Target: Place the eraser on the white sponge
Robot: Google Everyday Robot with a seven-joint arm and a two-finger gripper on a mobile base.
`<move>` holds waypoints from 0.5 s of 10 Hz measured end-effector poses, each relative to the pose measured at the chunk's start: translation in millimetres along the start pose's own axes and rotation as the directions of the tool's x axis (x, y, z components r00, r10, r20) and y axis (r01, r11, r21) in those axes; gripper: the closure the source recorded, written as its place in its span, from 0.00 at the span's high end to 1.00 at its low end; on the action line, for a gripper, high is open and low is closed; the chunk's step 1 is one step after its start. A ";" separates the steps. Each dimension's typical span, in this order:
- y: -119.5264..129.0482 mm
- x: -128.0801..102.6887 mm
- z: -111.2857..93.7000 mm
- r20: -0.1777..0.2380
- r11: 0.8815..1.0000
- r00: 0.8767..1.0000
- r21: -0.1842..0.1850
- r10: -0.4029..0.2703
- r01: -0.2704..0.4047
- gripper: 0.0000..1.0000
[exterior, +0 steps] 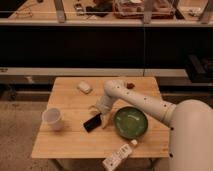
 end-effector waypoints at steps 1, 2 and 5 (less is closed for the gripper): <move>-0.3 1.1 0.4 0.010 1.000 1.000 -0.012 -0.011 0.011 0.54; -1.0 2.2 0.6 0.018 1.000 1.000 -0.021 -0.020 0.021 0.46; -8.1 10.5 -14.3 0.044 0.999 0.998 -0.029 0.045 -0.044 0.13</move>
